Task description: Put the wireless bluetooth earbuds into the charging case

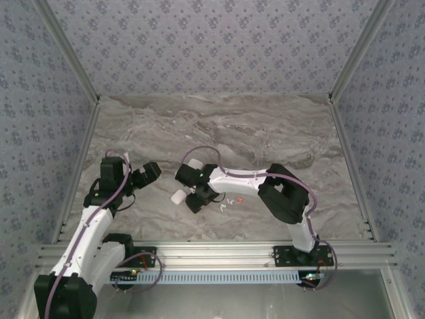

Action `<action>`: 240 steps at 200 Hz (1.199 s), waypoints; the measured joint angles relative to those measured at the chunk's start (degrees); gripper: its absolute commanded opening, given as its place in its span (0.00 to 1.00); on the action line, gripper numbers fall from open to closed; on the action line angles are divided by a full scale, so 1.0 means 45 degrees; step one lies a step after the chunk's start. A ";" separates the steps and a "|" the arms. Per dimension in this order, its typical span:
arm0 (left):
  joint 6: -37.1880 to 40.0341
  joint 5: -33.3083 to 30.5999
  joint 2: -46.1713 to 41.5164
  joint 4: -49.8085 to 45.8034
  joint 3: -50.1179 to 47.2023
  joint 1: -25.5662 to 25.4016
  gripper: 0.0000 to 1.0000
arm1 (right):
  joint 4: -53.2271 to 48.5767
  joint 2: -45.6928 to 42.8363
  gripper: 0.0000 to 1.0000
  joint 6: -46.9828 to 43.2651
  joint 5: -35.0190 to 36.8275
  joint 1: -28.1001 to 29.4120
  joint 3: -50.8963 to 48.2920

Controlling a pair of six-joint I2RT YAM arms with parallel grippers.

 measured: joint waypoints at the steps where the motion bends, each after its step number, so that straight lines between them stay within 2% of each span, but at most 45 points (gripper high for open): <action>1: 0.0000 0.0000 0.0000 0.0000 0.0000 0.0000 0.99 | 0.0000 0.0010 0.61 -0.0029 0.0000 0.0010 0.0000; 23: 0.0005 -0.0053 0.0000 -0.0049 0.0000 0.0000 0.99 | -0.0005 0.0058 0.52 -0.0112 0.0063 0.0005 0.0010; 46: 0.0000 -0.0053 0.0000 -0.0053 0.0000 0.0000 0.99 | -0.0044 0.0053 0.46 -0.0170 0.0155 0.0005 0.0019; 81: 0.0044 0.0015 0.0010 -0.0131 0.0005 0.0000 0.99 | 0.0151 -0.0427 0.45 -0.0505 0.0223 0.0015 -0.0296; 114: 0.0233 0.0908 0.0374 -0.0301 0.0452 0.0000 0.99 | 0.0510 -0.2516 0.45 -0.1622 0.0559 -0.0209 -0.1375; 155: 0.0355 0.3381 0.1059 0.0170 0.1632 -0.0253 0.92 | 0.1685 -0.6008 0.45 -0.4143 0.1127 -0.0996 -0.2458; 193: 0.0223 0.5455 0.1370 0.1025 0.2278 -0.1282 0.86 | 0.2890 -0.8393 0.46 -0.6951 0.1258 -0.1360 -0.3478; 240: 0.0185 0.6484 0.1894 0.2055 0.3002 -0.3570 0.84 | 0.3429 -0.8903 0.46 -0.9029 0.1107 -0.1443 -0.3604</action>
